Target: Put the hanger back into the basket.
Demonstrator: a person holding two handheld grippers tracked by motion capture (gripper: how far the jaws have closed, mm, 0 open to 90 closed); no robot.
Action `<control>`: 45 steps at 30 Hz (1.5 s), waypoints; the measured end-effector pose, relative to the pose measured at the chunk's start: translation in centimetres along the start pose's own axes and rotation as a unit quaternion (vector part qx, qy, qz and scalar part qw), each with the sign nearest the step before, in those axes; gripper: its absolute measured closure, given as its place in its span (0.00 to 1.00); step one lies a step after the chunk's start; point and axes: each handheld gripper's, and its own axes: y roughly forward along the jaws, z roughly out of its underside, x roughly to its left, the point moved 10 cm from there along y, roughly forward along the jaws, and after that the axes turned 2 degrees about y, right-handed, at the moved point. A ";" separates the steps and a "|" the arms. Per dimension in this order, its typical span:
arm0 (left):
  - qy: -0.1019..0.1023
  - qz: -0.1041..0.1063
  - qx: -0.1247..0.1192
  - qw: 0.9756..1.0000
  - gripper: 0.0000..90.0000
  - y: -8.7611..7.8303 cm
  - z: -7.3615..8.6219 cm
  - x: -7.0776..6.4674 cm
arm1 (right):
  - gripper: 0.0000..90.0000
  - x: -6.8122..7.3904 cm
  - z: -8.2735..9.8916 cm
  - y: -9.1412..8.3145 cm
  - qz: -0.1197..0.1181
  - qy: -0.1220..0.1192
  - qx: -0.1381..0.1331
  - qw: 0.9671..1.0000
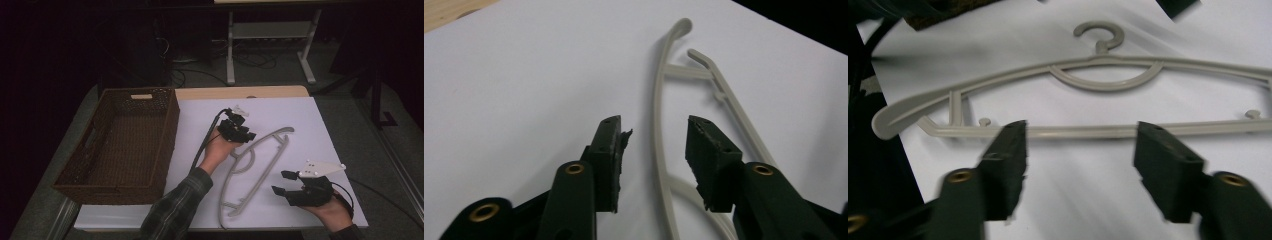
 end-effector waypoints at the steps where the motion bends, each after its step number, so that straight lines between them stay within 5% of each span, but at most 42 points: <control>1: 0.000 0.003 0.001 1.000 0.62 -1.0 0.5 -0.3 | 0.49 0.0 0.1 0.1 -0.001 -0.001 0.005 1.000; 7: -0.001 0.010 0.003 1.000 0.47 -4.6 3.7 -1.5 | 0.81 0.0 0.9 2.2 -0.008 0.010 0.041 0.999; 12: -0.007 0.010 -0.003 1.000 0.42 -7.0 6.4 -2.0 | 0.99 0.2 1.0 4.5 -0.015 -0.005 0.072 0.997; 20: -0.003 -0.003 -0.006 1.000 0.36 -9.3 9.1 -2.7 | 1.00 1.1 1.3 6.8 -0.028 -0.024 0.098 0.994; 31: -0.012 -0.017 0.002 1.000 0.36 -9.6 10.2 -1.7 | 1.00 2.4 -0.8 10.0 -0.044 -0.040 0.083 0.995; 41: -0.024 -0.019 0.001 1.000 0.36 -9.4 10.5 -1.2 | 1.00 -2.3 -2.5 8.5 0.009 -0.014 0.047 0.999; 45: -0.025 -0.018 0.002 1.000 0.36 -9.3 10.5 -1.0 | 1.00 -2.7 -2.3 9.3 0.004 -0.013 0.051 0.999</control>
